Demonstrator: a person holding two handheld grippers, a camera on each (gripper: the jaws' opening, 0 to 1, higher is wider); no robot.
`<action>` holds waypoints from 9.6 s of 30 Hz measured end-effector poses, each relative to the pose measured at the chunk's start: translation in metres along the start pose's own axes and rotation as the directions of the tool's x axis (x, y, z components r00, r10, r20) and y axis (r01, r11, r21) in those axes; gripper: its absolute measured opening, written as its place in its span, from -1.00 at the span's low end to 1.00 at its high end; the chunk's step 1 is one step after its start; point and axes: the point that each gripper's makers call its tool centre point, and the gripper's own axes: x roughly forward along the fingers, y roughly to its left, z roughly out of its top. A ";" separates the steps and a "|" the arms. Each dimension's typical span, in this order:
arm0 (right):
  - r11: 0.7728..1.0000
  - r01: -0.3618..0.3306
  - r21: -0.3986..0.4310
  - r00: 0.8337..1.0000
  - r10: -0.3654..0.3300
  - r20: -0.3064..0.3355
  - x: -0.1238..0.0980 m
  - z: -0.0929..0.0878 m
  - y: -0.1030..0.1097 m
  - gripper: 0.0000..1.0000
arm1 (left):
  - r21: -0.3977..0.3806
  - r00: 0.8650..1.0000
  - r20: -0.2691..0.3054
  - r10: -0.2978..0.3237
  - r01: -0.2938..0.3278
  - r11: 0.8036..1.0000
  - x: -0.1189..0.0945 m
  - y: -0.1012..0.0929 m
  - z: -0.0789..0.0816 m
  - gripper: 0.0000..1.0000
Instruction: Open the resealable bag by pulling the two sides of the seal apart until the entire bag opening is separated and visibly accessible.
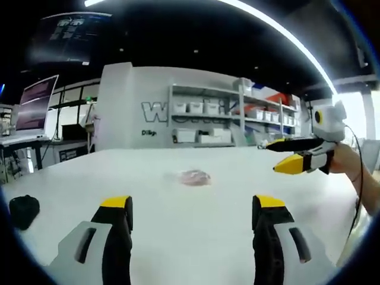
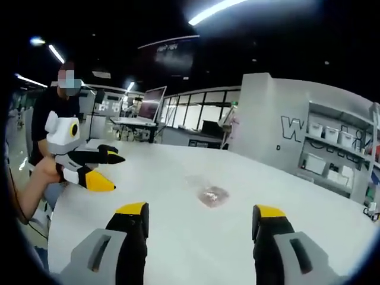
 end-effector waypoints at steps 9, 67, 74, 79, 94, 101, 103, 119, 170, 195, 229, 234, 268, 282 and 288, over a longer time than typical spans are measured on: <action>1.000 -0.007 -0.005 1.000 0.007 0.001 0.011 0.004 0.000 0.38 | 0.011 1.000 0.015 -0.010 0.010 1.000 0.000 -0.001 0.006 0.63; 0.994 -0.086 -0.074 0.993 0.080 -0.081 0.069 0.005 -0.005 0.15 | 0.006 1.000 0.005 -0.015 0.015 1.000 0.013 0.006 0.005 0.51; 0.993 -0.094 -0.078 0.992 0.087 -0.089 0.071 0.006 -0.003 0.14 | 0.013 1.000 0.009 -0.018 0.018 1.000 0.012 0.003 0.007 0.51; 0.991 -0.103 -0.080 0.991 0.095 -0.098 0.075 0.005 -0.001 0.14 | 0.021 1.000 0.008 -0.017 0.017 1.000 0.013 0.002 0.008 0.51; 0.987 -0.120 -0.111 0.987 0.107 -0.117 0.086 0.005 0.000 0.05 | 0.040 1.000 0.002 -0.016 0.016 0.999 0.018 0.001 0.009 0.48; 0.986 -0.129 -0.109 0.984 0.113 -0.137 0.099 0.000 -0.003 0.00 | 0.067 0.999 0.013 -0.033 0.032 0.997 0.020 -0.005 0.010 0.44; 0.985 -0.132 -0.108 0.983 0.116 -0.143 0.101 -0.001 -0.004 -0.02 | 0.067 0.999 0.013 -0.034 0.033 0.997 0.020 -0.006 0.010 0.44; 0.985 -0.131 -0.112 0.979 0.110 -0.173 0.114 -0.009 -0.012 -0.13 | 0.059 0.999 0.002 -0.033 0.033 0.998 0.020 -0.004 0.003 0.42; 0.981 -0.172 -0.084 0.959 0.148 -0.243 0.160 -0.027 -0.031 -0.30 | 0.076 0.999 -0.011 -0.030 0.031 0.997 0.024 -0.008 0.001 0.39; 0.980 -0.183 -0.072 0.948 0.157 -0.277 0.176 -0.043 -0.030 -0.44 | 0.090 0.999 -0.029 -0.013 0.016 0.996 0.025 0.000 -0.003 0.39; 0.966 -0.168 -0.196 0.942 0.099 -0.319 0.172 -0.048 -0.031 -1.00 | 0.095 0.999 -0.037 -0.024 0.027 0.995 0.028 -0.005 -0.005 0.38; 0.969 -0.168 -0.180 0.942 0.104 -0.319 0.169 -0.047 -0.031 -1.00 | 0.095 0.999 -0.041 -0.021 0.025 0.995 0.028 -0.003 -0.006 0.38; 0.976 -0.208 -0.058 0.948 0.187 -0.257 0.124 -0.029 -0.016 -1.00 | 0.078 0.998 -0.054 -0.035 0.040 0.996 0.030 -0.013 -0.008 0.33; 0.975 -0.221 0.034 0.949 0.223 -0.224 0.101 -0.033 -0.008 -1.00 | 0.041 0.997 -0.064 -0.034 0.037 0.998 0.036 -0.015 -0.010 0.22; 0.971 -0.229 0.069 0.948 0.238 -0.212 0.095 -0.036 0.000 -1.00 | 0.031 0.996 -0.077 -0.036 0.038 0.999 0.036 -0.014 -0.014 0.21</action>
